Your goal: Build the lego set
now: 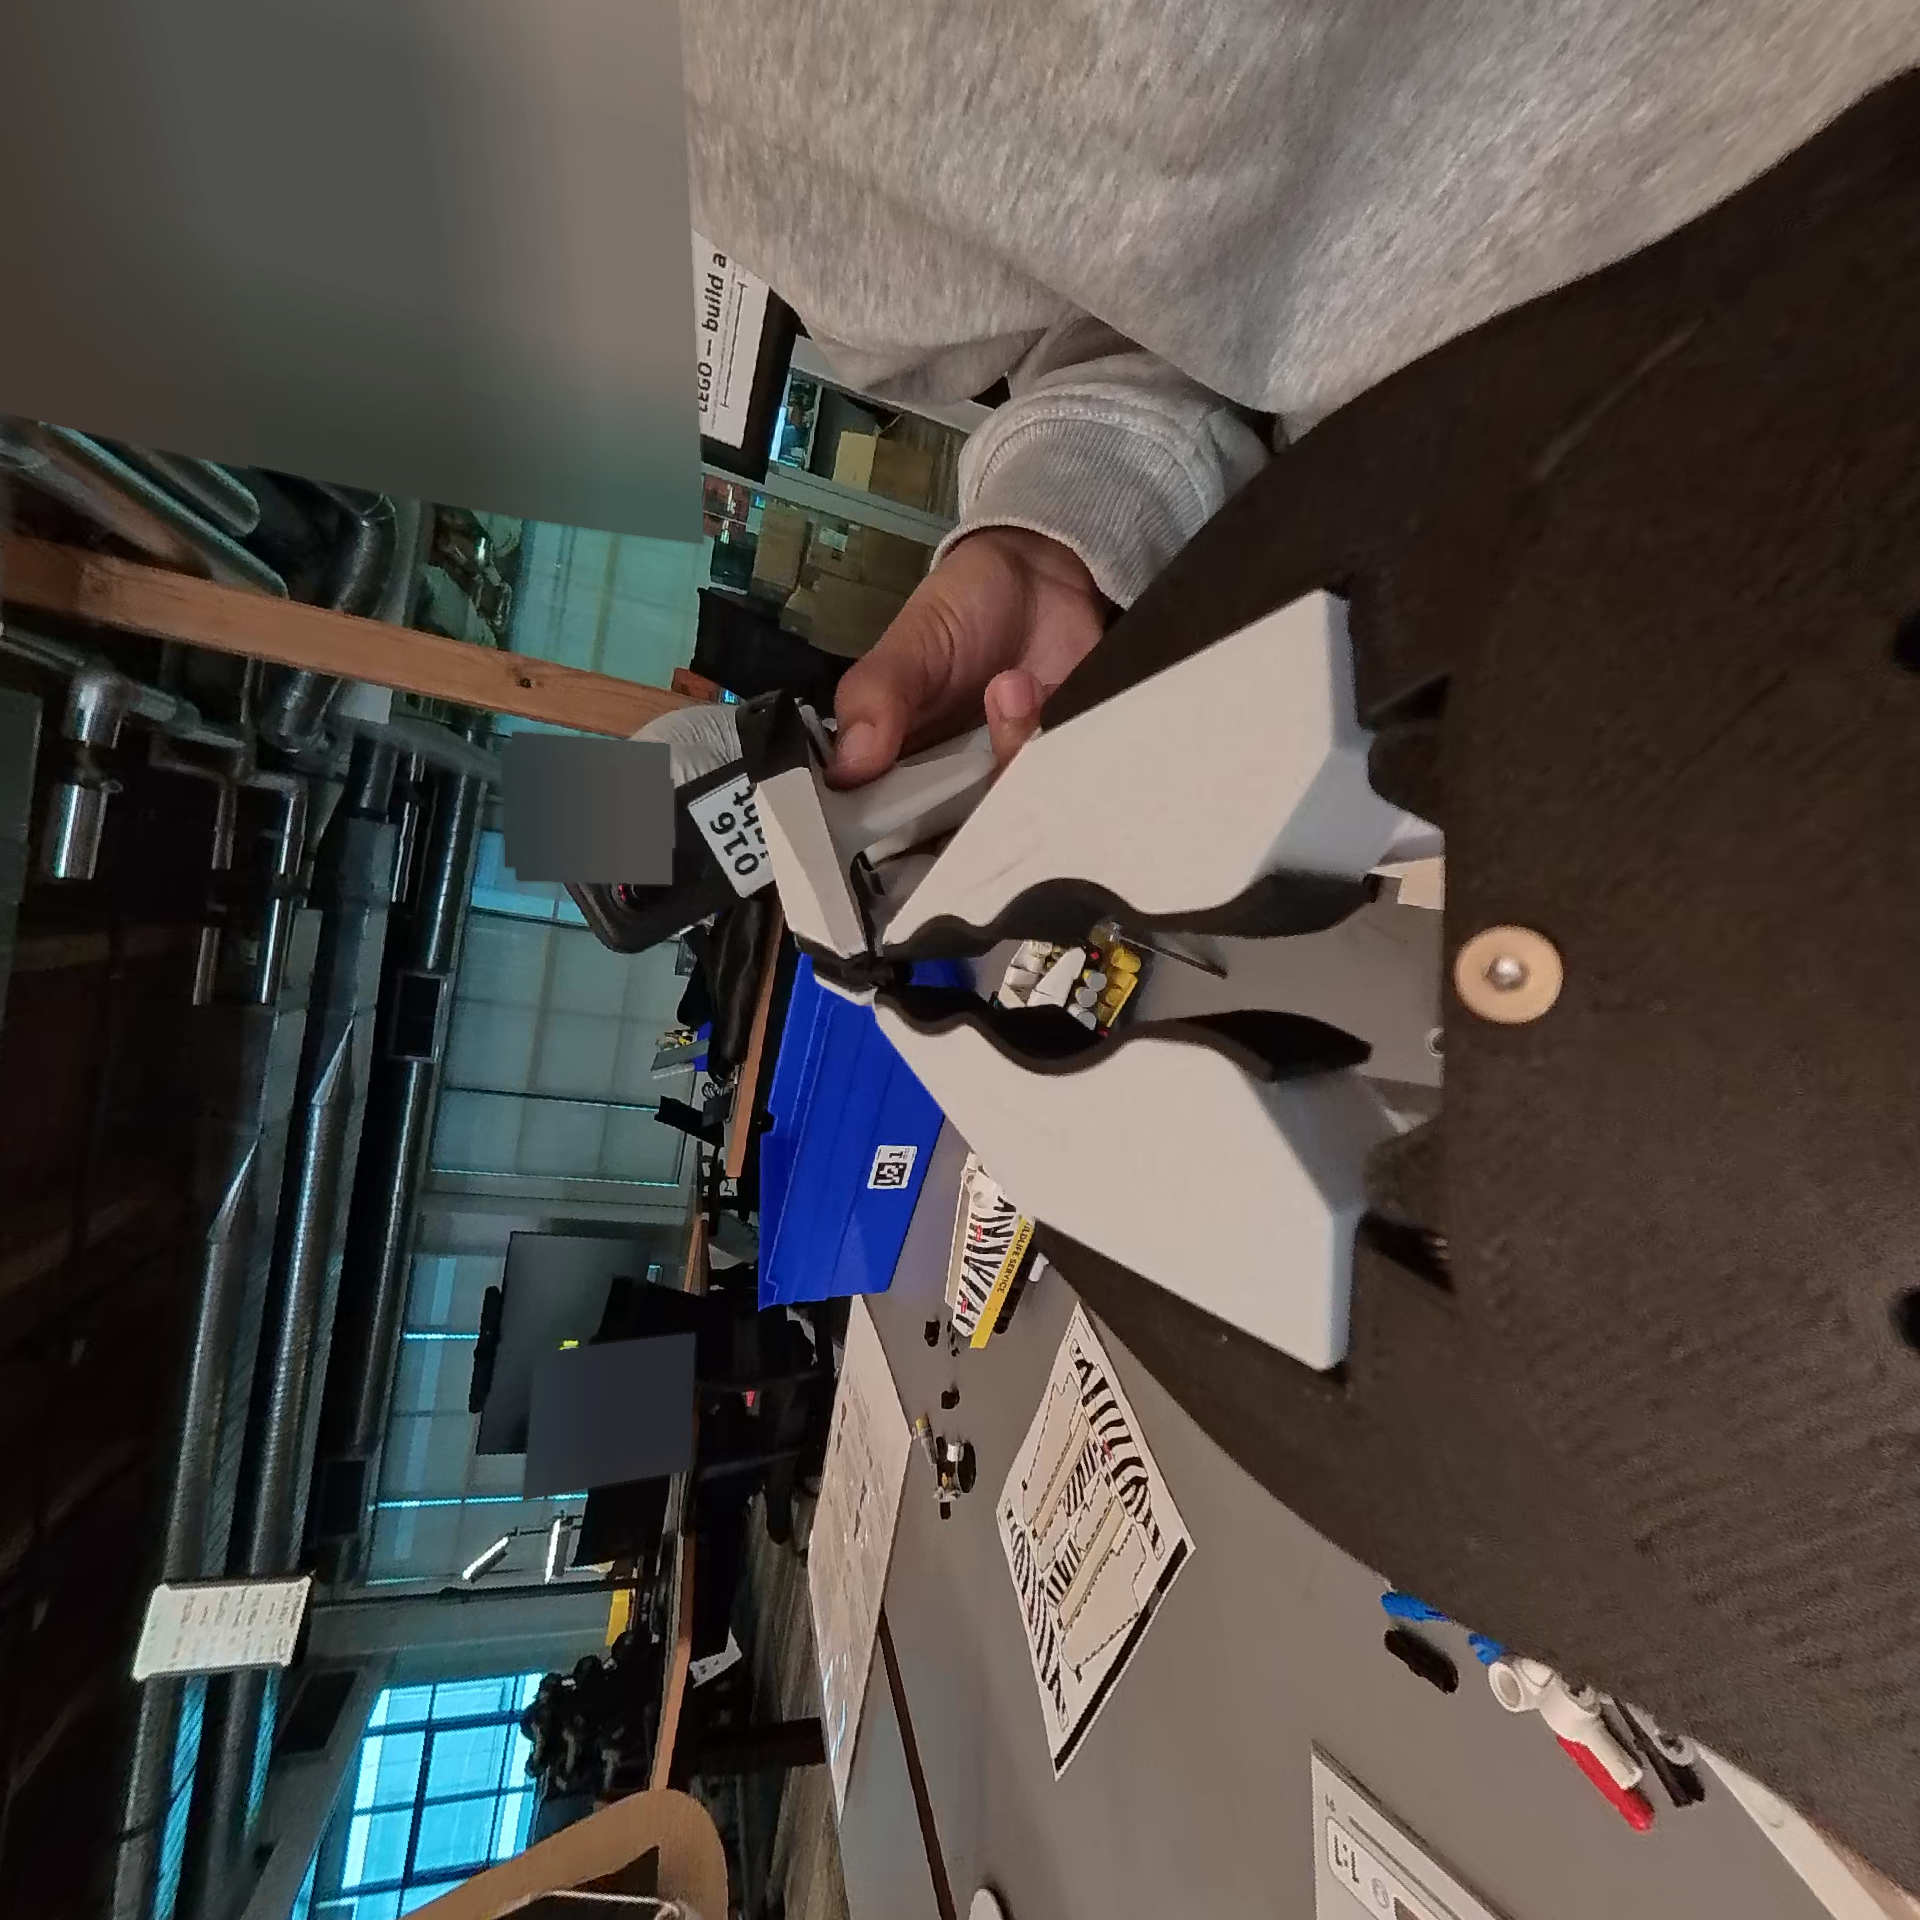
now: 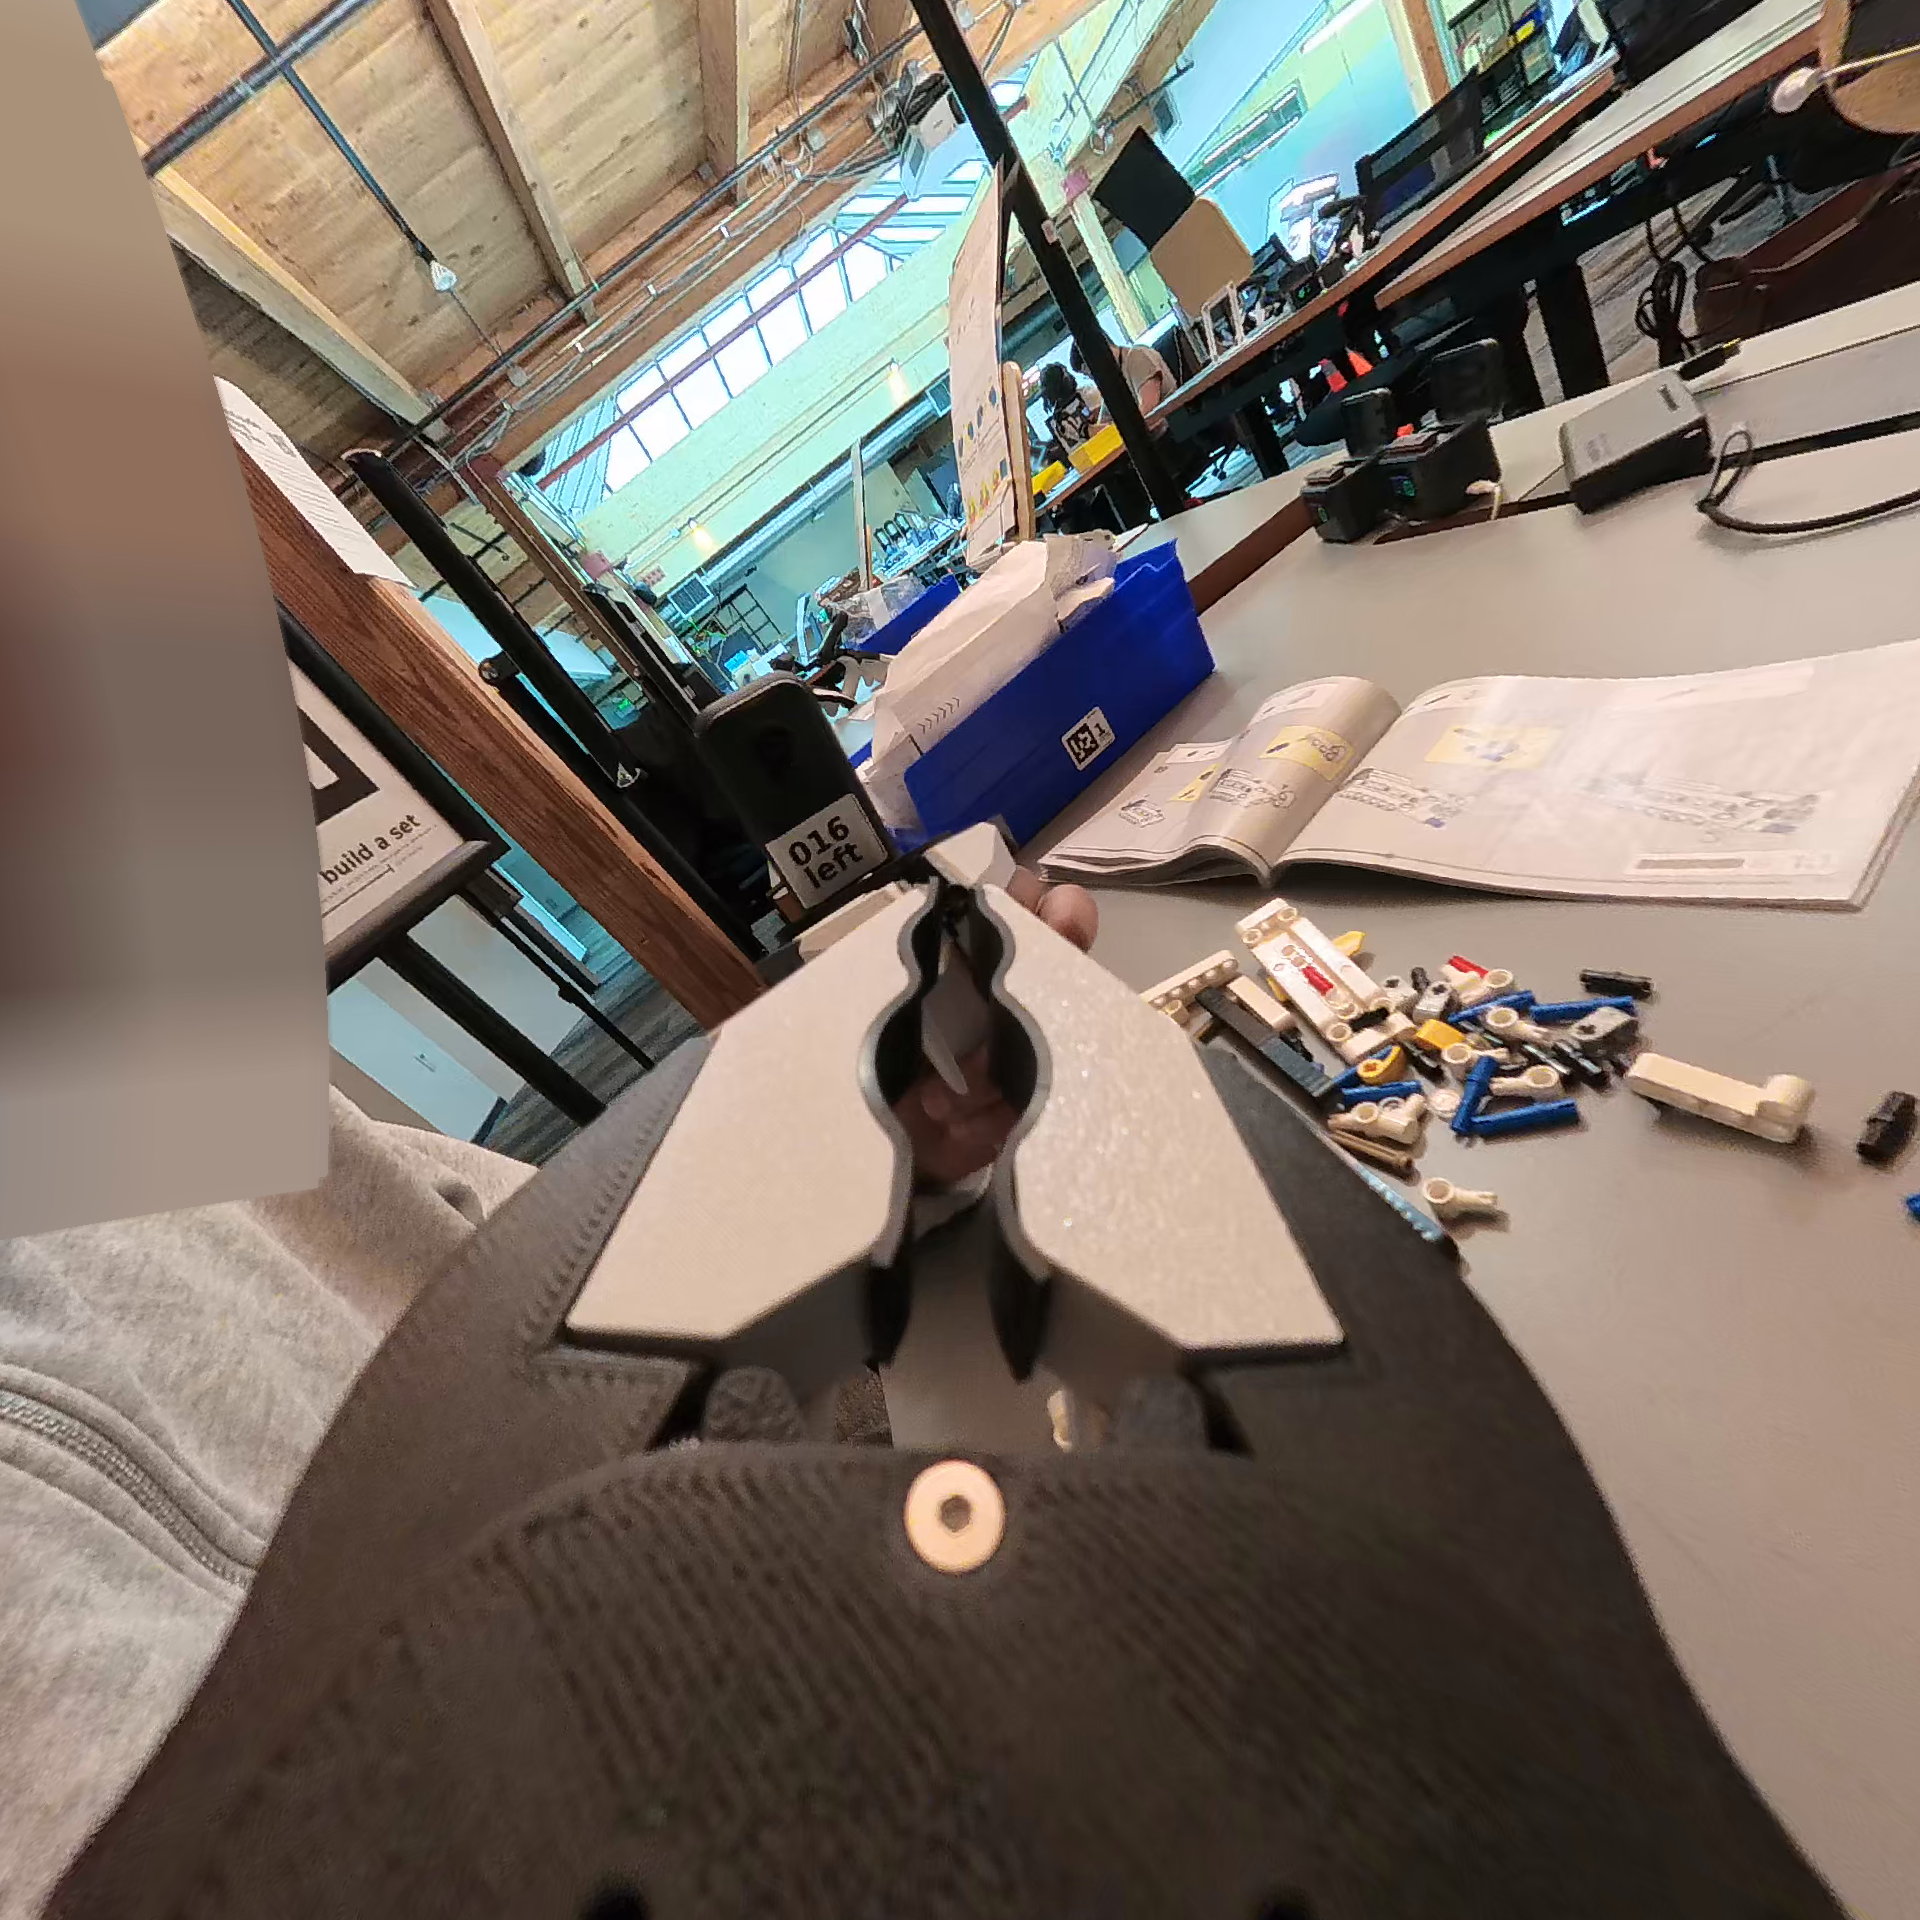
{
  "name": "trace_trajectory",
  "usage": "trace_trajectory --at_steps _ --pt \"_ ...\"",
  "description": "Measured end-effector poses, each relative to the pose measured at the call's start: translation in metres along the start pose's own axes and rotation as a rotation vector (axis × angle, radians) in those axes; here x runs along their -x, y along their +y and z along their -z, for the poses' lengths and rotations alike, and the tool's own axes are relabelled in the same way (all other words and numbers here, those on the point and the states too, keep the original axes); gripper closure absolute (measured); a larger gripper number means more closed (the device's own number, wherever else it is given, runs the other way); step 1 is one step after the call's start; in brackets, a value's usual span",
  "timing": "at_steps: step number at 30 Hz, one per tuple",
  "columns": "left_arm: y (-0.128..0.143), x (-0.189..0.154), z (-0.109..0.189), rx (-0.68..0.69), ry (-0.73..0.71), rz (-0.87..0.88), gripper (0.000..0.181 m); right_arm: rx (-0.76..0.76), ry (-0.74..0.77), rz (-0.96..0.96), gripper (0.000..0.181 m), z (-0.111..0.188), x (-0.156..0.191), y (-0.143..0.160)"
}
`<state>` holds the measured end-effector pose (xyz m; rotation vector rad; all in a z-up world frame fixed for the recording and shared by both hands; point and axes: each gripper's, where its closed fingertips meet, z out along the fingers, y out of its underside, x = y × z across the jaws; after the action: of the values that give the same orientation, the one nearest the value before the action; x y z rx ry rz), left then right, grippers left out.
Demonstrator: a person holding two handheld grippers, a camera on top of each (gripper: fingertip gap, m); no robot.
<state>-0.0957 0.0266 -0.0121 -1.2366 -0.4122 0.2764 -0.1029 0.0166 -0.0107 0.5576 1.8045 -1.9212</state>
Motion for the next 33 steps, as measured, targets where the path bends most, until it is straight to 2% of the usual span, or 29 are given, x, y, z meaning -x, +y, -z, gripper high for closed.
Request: trace_trajectory --at_steps 33 --pt "-0.0030 -0.0029 0.0008 -0.022 0.035 0.030 0.180 -0.002 0.014 0.028 0.181 0.0062 0.0025 0.0008"
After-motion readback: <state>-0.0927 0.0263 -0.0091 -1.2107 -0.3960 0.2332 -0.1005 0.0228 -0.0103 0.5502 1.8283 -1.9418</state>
